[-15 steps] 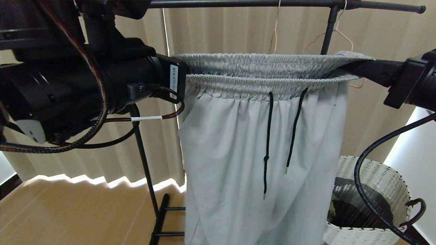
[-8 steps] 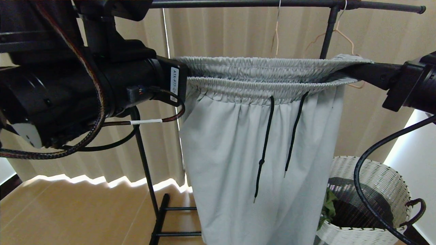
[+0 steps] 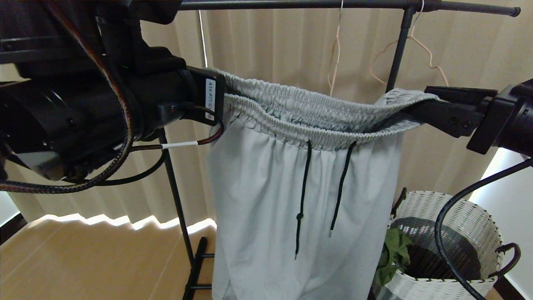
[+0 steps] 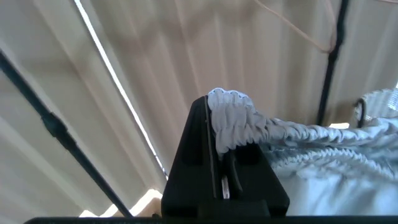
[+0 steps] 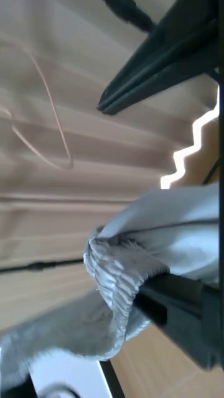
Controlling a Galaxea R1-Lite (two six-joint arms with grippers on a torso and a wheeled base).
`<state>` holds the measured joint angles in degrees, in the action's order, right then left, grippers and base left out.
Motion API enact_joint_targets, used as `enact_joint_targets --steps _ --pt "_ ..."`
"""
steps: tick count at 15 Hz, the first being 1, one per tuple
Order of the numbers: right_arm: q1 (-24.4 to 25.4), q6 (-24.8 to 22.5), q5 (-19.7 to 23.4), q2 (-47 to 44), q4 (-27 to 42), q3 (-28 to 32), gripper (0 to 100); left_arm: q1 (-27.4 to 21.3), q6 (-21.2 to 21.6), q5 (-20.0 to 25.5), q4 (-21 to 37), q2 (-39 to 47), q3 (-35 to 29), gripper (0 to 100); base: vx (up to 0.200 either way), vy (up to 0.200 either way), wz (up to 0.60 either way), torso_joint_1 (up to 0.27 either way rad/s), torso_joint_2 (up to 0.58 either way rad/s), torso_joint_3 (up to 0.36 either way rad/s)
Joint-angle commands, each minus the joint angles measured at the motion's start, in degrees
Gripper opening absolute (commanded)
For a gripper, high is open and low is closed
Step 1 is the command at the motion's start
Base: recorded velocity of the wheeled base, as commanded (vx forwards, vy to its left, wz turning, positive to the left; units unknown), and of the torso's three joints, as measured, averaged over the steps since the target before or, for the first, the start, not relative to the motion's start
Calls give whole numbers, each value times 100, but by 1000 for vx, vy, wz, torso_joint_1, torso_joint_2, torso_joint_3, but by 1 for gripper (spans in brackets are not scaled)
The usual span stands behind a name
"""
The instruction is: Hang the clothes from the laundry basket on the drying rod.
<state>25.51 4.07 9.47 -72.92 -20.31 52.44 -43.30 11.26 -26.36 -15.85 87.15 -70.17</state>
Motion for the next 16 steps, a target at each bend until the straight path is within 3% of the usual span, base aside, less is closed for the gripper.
enact_joint_targets --steps 1,5,14,16 --pt "199 6 46 244 -8 -191 100 15 -19 -142 -85 100 -76 0 0 0 0 0 0 0" --pt "199 23 433 419 -8 -252 100 32 -10 -467 -217 285 -199 0 0 0 0 0 0 0" --pt "173 15 406 789 62 -560 100 331 -28 -449 -208 399 -155 0 0 0 0 0 0 0" --pt "-126 -82 371 762 97 -630 100 322 -1 -449 -191 320 65 0 0 0 0 0 0 0"
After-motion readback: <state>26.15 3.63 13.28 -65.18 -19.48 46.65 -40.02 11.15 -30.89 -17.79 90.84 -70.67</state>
